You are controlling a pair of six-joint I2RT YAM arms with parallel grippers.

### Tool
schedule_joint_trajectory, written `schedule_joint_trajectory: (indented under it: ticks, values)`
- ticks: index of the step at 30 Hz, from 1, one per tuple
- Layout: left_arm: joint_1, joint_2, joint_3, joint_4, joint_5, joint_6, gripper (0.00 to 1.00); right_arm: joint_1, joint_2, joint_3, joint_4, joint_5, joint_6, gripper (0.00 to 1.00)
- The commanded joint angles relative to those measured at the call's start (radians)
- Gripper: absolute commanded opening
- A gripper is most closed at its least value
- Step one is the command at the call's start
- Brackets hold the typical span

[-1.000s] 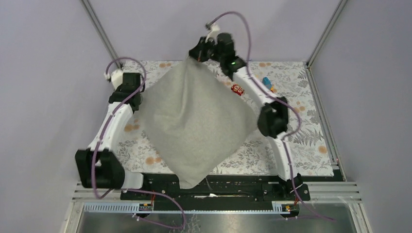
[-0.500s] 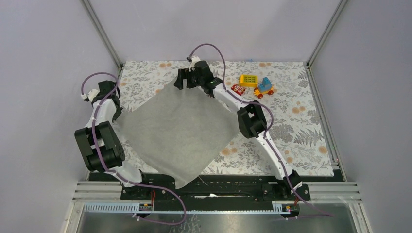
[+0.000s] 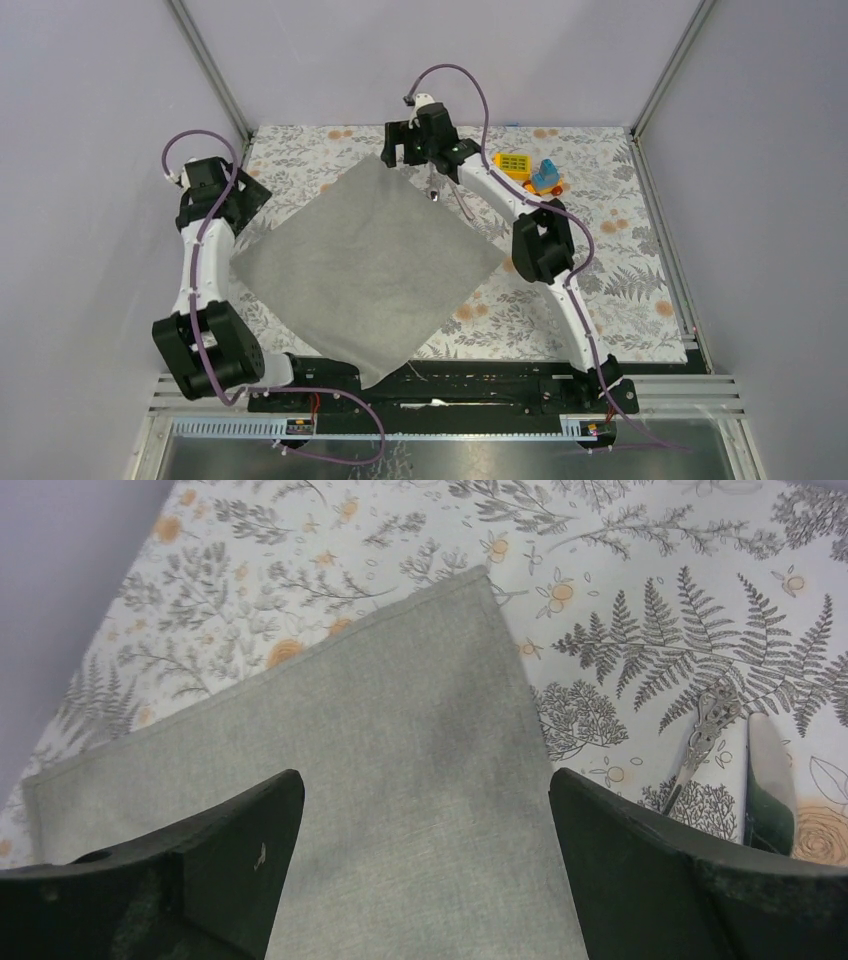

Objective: Fold the napkin into a case and place the utensils inside
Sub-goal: Flatten out the crumpled napkin at the center of the board.

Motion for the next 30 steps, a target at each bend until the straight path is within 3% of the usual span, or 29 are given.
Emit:
schedule_joint_trajectory:
  ticks: [1,4,10,16,25,30]
  values:
    - [-0.059,-0.059,-0.025,0.117,0.404,0.054,0.99,-0.003,0.113,0.089,-0.067,0.002,-0.003,1.00]
    - [-0.155,-0.005,-0.019,0.161,0.533,0.044,0.99,-0.004,0.152,0.099,-0.069,0.019,0.010,1.00]
    - [-0.323,0.102,-0.006,0.285,0.549,-0.003,0.99,-0.004,0.195,0.083,-0.090,0.051,0.029,1.00]
    - [-0.353,0.229,-0.001,0.431,0.617,-0.122,0.99,-0.014,0.181,0.033,-0.150,0.169,0.032,1.00]
    - [-0.352,0.372,0.020,0.621,0.689,-0.291,0.99,-0.087,-0.017,-0.234,-0.174,0.305,0.003,1.00]
    - [-0.353,0.480,0.055,0.703,0.705,-0.355,0.99,-0.108,-0.067,-0.255,-0.163,0.185,-0.072,1.00]
